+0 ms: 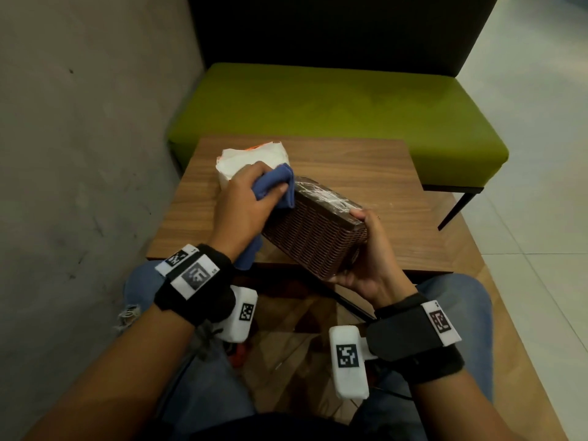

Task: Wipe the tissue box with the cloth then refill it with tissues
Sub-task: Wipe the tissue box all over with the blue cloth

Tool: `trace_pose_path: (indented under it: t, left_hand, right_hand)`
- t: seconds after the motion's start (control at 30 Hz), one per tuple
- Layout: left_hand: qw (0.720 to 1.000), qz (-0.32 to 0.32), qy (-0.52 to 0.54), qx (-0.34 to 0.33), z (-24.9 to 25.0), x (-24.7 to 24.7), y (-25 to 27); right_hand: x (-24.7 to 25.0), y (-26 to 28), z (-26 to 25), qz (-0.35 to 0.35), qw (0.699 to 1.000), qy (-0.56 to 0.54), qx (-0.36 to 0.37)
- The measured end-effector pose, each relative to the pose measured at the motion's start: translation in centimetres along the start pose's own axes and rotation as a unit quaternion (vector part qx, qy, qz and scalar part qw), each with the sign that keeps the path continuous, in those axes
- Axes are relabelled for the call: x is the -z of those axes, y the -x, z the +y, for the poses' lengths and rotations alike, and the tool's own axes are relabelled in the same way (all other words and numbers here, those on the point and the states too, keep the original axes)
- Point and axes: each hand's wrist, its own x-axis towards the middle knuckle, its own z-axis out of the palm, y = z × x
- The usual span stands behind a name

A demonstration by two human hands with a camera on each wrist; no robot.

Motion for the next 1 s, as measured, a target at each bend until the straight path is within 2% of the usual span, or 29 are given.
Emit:
trace_pose_path:
  t: [0.17,0.23,0.33,0.4,0.47,0.53,0.63,0.7,0.77,0.87,0.93,1.0]
  left_hand:
    - [0.997,-0.061,0.020,-0.041,3.9,-2.8,3.3]
    - [0.998,-0.054,0.021,-0.036,3.7,-2.7,2.9]
    - [0.999,0.003,0.041,0.030,0.9,-0.8,1.0]
    - [0.994,0.011,0.063,0.083,-0.7,0.7,-0.1]
    - [0.981,-0.049,0.124,0.143,-1.9,2.0,-0.7]
    - [0.956,-0.149,0.166,0.191,-2.8,3.3,-1.1]
    - [0.926,-0.266,0.183,0.198,-3.5,4.5,-1.0]
    - [0.914,-0.290,0.212,0.189,-3.9,4.5,-0.4]
    - [0.913,-0.299,0.217,0.173,-4.3,3.9,0.2]
    - [0.926,-0.306,0.168,0.141,-4.6,2.6,0.9]
    - [0.943,-0.267,0.162,0.118,-4.6,1.6,1.4]
    - [0.956,-0.201,0.186,0.105,-4.1,0.4,2.2]
  right_hand:
    - [-0.7,-0.5,0.0,0.015,1.000,0.020,-0.002]
    - [-0.3,-0.4,-0.3,0.012,0.999,0.042,0.008]
    - [0.7,-0.1,-0.5,0.013,0.998,0.060,0.025]
    - [1.1,0.0,-0.5,0.019,0.996,0.078,0.039]
    - [1.4,0.0,-0.5,0.014,0.994,0.104,0.044]
    - [1.7,-0.1,-0.7,0.011,0.989,0.139,0.046]
    - [2.0,-0.1,-1.2,0.011,0.981,0.184,0.057]
    - [1.8,-0.1,-1.6,0.003,0.979,0.199,0.053]
    - [1.2,0.2,-2.0,0.006,0.978,0.201,0.054]
    - [1.1,0.4,-2.7,0.012,0.980,0.172,0.102]
    - [1.0,0.9,-3.1,0.018,0.979,0.149,0.135]
    - [0.6,1.2,-3.0,0.020,0.974,0.144,0.174]
